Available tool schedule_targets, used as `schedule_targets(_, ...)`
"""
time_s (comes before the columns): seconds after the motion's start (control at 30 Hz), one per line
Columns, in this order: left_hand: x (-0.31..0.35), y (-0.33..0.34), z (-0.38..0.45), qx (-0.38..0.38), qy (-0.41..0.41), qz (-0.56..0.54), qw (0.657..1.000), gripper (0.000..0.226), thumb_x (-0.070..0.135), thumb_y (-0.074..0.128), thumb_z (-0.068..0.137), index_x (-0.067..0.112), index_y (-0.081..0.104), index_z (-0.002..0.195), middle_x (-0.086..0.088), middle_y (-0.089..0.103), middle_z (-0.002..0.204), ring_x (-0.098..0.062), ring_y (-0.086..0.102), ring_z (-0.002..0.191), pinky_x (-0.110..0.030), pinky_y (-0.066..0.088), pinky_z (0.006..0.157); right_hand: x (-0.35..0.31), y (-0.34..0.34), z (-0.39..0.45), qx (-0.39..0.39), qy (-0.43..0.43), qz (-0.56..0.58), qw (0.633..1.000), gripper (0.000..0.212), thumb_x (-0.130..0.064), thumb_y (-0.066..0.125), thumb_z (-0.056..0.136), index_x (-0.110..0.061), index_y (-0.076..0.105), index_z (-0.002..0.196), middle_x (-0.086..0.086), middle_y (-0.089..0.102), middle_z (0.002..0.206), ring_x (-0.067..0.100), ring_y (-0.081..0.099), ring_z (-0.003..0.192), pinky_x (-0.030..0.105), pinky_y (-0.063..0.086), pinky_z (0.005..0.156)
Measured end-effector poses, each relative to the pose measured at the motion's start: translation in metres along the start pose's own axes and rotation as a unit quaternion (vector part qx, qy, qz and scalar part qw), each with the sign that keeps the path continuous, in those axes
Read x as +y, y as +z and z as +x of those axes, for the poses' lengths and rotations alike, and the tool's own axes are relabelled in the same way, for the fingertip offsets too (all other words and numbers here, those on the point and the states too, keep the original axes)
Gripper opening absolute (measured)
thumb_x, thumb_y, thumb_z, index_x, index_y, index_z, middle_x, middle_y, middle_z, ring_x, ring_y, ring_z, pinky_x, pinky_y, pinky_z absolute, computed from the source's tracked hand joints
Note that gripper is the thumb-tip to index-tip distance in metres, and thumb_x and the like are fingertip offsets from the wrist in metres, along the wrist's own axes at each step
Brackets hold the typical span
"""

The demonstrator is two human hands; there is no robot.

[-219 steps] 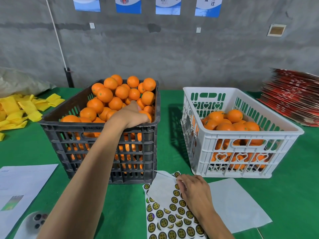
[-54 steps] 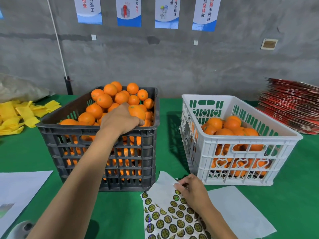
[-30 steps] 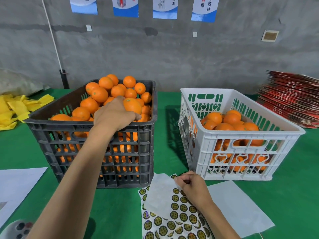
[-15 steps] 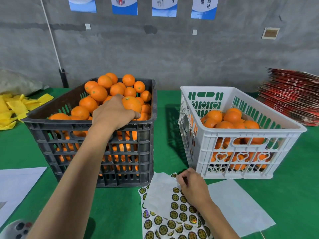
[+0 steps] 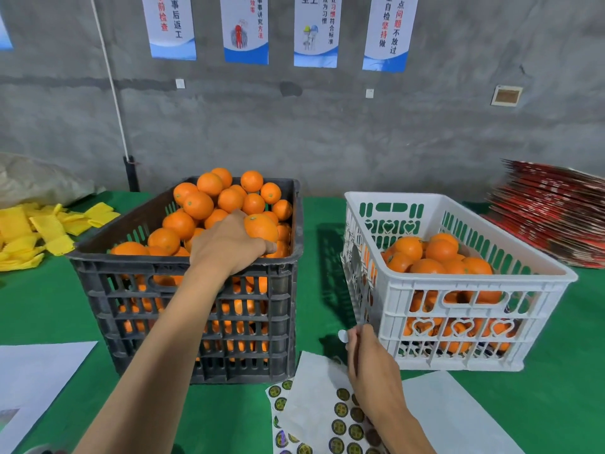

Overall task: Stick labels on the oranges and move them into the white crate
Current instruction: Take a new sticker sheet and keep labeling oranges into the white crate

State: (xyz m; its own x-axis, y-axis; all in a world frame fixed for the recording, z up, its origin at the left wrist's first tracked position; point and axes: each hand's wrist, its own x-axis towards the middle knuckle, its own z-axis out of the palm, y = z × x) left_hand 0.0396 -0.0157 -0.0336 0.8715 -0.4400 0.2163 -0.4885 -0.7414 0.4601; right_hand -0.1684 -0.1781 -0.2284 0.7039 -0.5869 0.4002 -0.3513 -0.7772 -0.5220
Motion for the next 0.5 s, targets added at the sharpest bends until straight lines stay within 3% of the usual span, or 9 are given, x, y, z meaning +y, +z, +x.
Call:
schedule_targets(0.13, 0.0, -0.002, -0.002, 0.007, 0.017, -0.035, 0.999, 0.086, 0.076, 0.067, 0.074, 0.029, 0.043, 0.141, 0.001, 0.059, 0.134, -0.031, 0.059, 0.117, -0.046, 0.053, 0.087, -0.076, -0.038, 0.047, 0.096, -0.072, 0.035, 0.992, 0.019, -0.047, 0.022, 0.104, -0.036, 0.035, 0.096, -0.012, 0.049, 0.067, 0.007, 0.05, 0.054, 0.028, 0.036, 0.046)
schedule_targets(0.2, 0.001, -0.003, -0.005, 0.015, 0.037, -0.056, 0.998, 0.077, 0.079, 0.067, 0.071, 0.03, 0.05, 0.129, 0.004, 0.063, 0.123, -0.027, 0.061, 0.11, -0.048, 0.054, 0.087, -0.114, -0.057, 0.076, 0.149, -0.111, 0.036, 0.982, 0.026, -0.05, 0.02, 0.105, -0.033, 0.038, 0.099, -0.013, 0.047, 0.066, 0.007, 0.046, 0.05, 0.025, 0.025, 0.043)
schedule_targets(0.3, 0.001, -0.003, -0.01, 0.018, 0.059, -0.091, 0.994, 0.077, 0.081, 0.068, 0.067, 0.031, 0.054, 0.124, 0.007, 0.064, 0.12, -0.024, 0.062, 0.107, -0.047, 0.055, 0.087, -0.15, -0.069, 0.115, 0.17, -0.126, -0.002, 0.977, 0.025, -0.043, 0.028, 0.107, -0.024, 0.041, 0.097, -0.011, 0.039, 0.068, 0.007, 0.036, 0.05, 0.028, 0.015, 0.046)
schedule_targets(0.5, 0.0, -0.006, -0.011, 0.051, 0.071, -0.108, 0.99, 0.079, 0.087, 0.062, 0.061, 0.041, 0.052, 0.124, 0.017, 0.06, 0.104, -0.018, 0.061, 0.098, -0.04, 0.054, 0.077, -0.162, -0.069, 0.139, 0.143, -0.195, -0.098, 0.965, 0.027, -0.037, 0.035, 0.109, -0.018, 0.053, 0.104, -0.001, 0.057, 0.087, 0.024, 0.055, 0.072, 0.04, 0.042, 0.06)
